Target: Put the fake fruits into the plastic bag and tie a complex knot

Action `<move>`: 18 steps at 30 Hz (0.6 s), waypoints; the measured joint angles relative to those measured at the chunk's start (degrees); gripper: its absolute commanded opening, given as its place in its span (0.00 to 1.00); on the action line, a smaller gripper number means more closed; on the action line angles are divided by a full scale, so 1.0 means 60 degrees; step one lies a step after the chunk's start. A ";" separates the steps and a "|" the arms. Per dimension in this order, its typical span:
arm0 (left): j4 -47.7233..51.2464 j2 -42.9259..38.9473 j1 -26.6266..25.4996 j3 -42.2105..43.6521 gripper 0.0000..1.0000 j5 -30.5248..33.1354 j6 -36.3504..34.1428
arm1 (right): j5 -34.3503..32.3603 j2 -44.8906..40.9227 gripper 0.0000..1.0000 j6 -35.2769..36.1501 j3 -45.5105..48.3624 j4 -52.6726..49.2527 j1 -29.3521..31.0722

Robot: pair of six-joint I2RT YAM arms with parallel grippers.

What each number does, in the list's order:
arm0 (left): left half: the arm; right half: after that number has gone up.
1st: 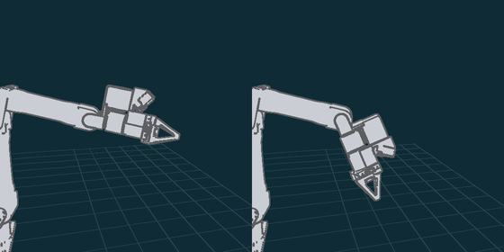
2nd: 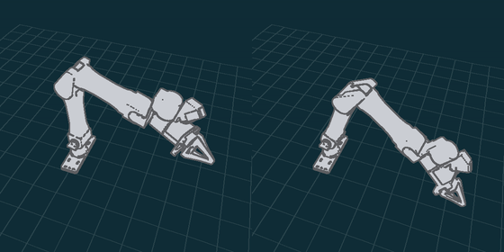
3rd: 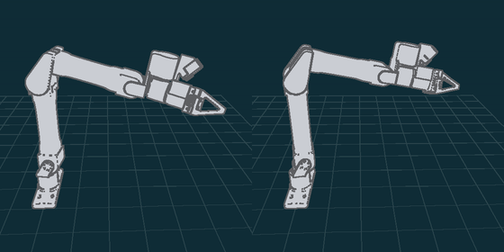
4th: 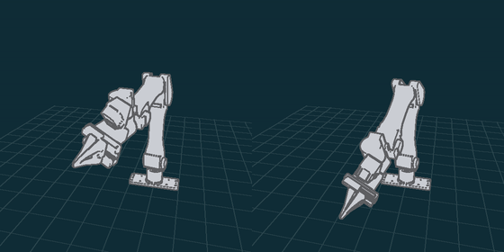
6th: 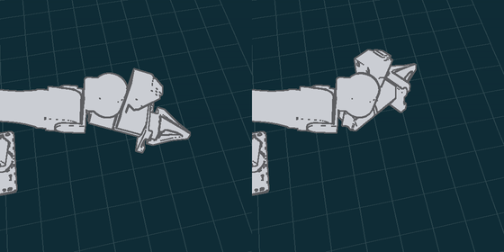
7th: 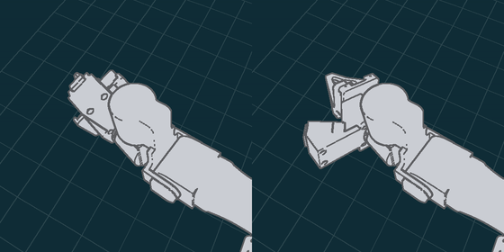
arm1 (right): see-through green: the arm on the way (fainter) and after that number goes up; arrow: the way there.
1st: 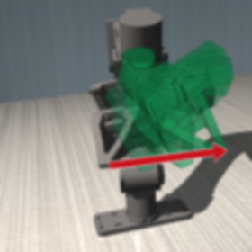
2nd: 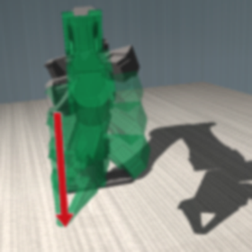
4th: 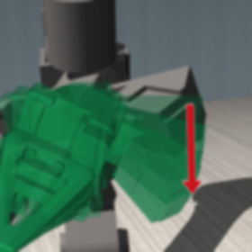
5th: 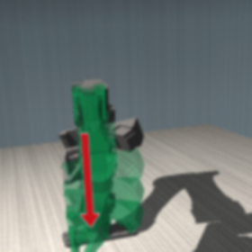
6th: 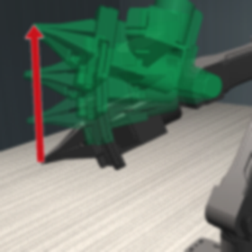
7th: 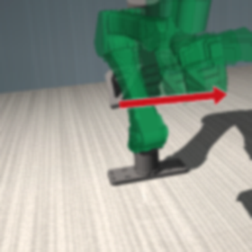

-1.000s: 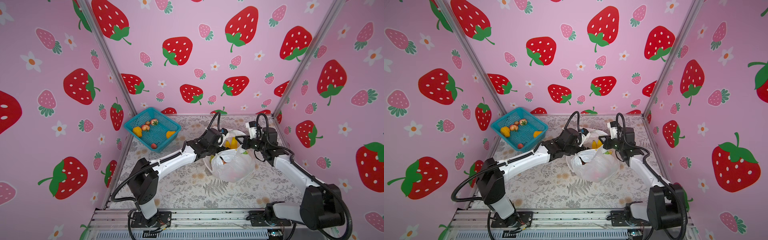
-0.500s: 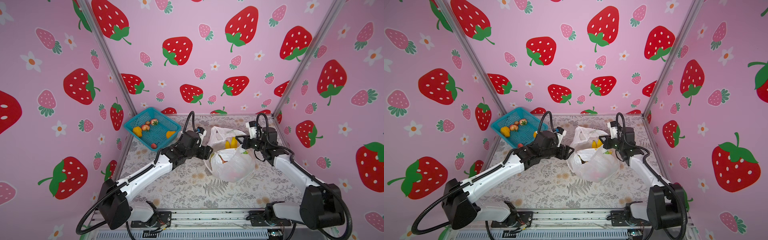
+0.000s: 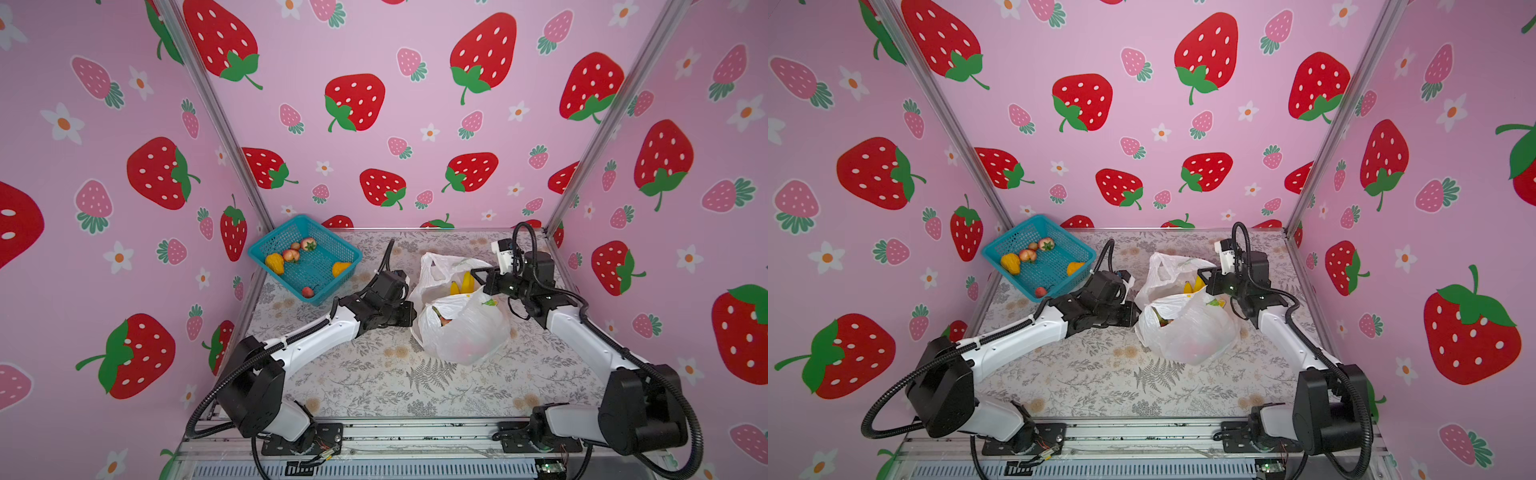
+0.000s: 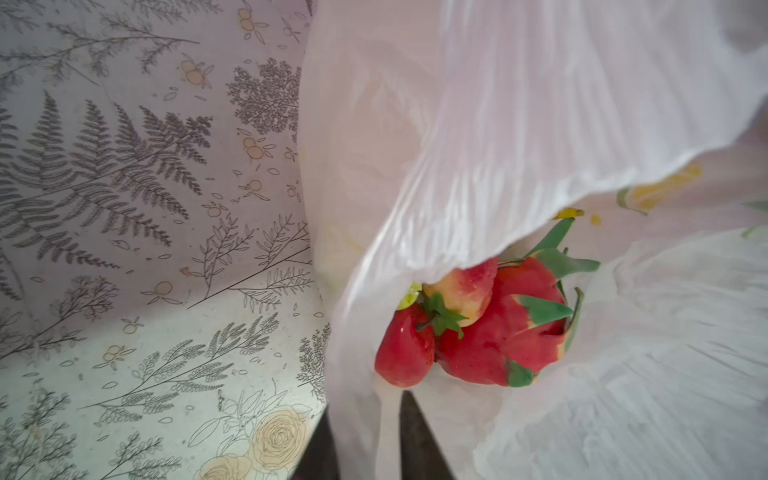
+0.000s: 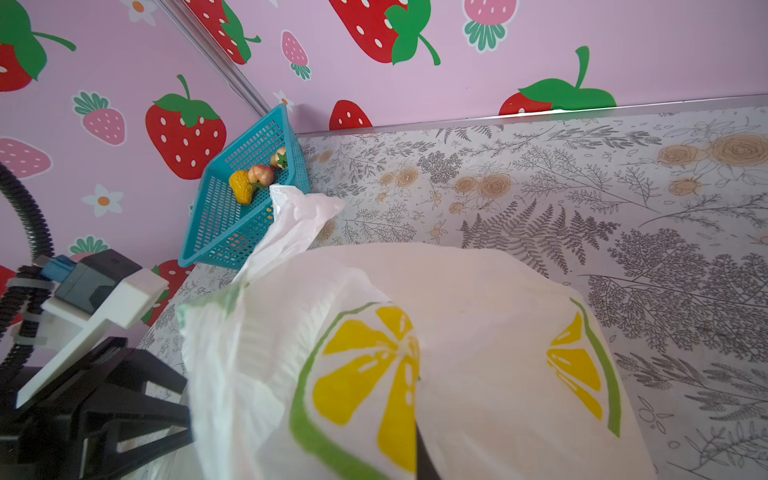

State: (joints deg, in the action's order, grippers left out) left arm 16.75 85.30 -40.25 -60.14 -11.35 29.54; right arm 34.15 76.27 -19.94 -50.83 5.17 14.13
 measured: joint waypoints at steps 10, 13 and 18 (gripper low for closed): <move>-0.1184 -0.2481 -0.0127 0.0080 0.00 -0.1942 -0.0372 | 0.0044 0.0109 0.11 0.0051 -0.1942 -0.0641 0.0124; -0.1931 -0.2867 -0.0251 0.0393 0.00 -0.2353 -0.0124 | 0.0084 0.0288 0.11 0.0138 -0.2539 -0.0918 0.0455; -0.2390 -0.2980 -0.0528 0.0849 0.00 -0.2437 0.0117 | 0.0259 0.0976 0.12 0.0259 -0.3202 -0.1035 0.1166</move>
State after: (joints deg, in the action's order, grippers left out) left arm 2.42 67.42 -43.42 -55.05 -25.98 30.24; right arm 35.70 82.13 -18.39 -70.04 -1.04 21.12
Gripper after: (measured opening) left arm 0.045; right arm 0.119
